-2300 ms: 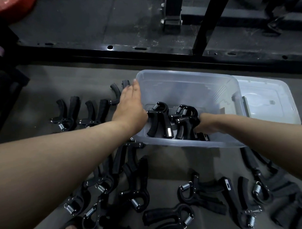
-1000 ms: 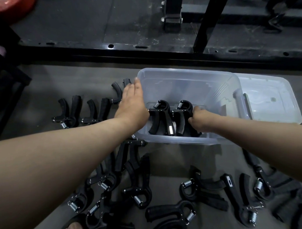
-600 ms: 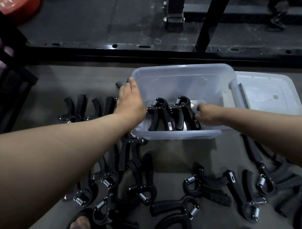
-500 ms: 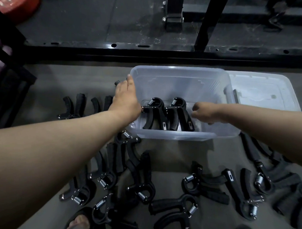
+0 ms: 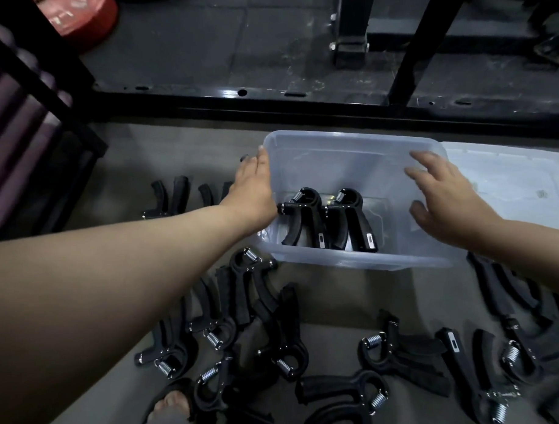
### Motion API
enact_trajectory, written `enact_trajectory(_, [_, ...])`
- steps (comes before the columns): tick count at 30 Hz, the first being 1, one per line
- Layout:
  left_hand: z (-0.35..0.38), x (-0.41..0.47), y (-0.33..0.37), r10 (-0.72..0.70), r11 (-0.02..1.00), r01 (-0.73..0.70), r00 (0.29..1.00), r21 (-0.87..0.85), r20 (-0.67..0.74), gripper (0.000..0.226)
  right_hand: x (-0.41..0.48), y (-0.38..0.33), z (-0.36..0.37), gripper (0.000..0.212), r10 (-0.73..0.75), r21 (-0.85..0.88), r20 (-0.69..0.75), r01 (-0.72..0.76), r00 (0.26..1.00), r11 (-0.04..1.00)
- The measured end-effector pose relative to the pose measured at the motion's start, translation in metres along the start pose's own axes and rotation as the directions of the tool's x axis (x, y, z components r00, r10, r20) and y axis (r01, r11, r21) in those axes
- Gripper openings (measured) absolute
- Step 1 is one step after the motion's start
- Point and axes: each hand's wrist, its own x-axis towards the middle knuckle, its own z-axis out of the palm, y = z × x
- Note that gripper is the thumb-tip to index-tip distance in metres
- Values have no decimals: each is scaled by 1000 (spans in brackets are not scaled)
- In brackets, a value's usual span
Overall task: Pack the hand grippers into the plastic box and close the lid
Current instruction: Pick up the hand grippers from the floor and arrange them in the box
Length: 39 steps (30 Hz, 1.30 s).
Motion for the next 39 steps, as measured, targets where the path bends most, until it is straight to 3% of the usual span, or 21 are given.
enact_trajectory(5, [-10, 1, -10, 33, 999, -34, 998, 28, 59, 78, 13, -4, 2, 74, 148, 206, -58, -133, 987, 969])
enact_trajectory(8, [-25, 0, -21, 69, 993, -78, 993, 91, 91, 76, 18, -5, 3, 77, 152, 187, -30, -144, 988, 972])
enact_trajectory(11, [-35, -9, -36, 50, 997, -56, 992, 47, 118, 71, 18, -12, 7, 76, 151, 192, -33, -142, 988, 971])
enact_trajectory(16, [-6, -52, -61, 50, 976, -75, 991, -206, -121, 55, 31, -30, 11, 78, 161, 169, -24, -155, 987, 973])
enact_trajectory(19, [22, -76, -75, -161, 918, 36, 944, -395, -287, 50, 40, -30, 12, 79, 141, 127, -27, -137, 990, 982])
enact_trajectory(21, [49, -84, -83, -408, 857, 271, 877, -438, -255, 44, 40, -31, 12, 77, 127, 103, -34, -123, 991, 987])
enact_trajectory(23, [78, -89, -81, -620, 760, 582, 783, -290, -53, 45, 39, -30, 12, 74, 125, 102, -44, -120, 991, 988])
enact_trajectory(24, [90, -91, -77, -676, 722, 670, 736, -173, 35, 53, 39, -30, 12, 73, 125, 103, -47, -120, 991, 987])
enact_trajectory(25, [100, -92, -71, -695, 709, 700, 714, -84, 82, 62, 40, -30, 13, 72, 126, 106, -51, -120, 991, 987])
enact_trajectory(29, [122, -81, -49, -652, 758, 644, 753, 98, 91, 102, 40, -28, 19, 69, 114, 111, -59, -107, 992, 988])
enact_trajectory(32, [127, -76, -43, -669, 735, 643, 738, 215, 82, 116, 39, -27, 18, 69, 80, 56, -45, -78, 996, 995])
enact_trajectory(34, [130, -75, -46, -648, 747, 611, 757, 261, 82, 112, 39, -29, 16, 70, 75, 18, -32, -75, 997, 997])
enact_trajectory(39, [127, -77, -59, -608, 786, 588, 791, 192, 70, 67, 37, -32, 14, 68, 73, -24, -23, -73, 997, 997])
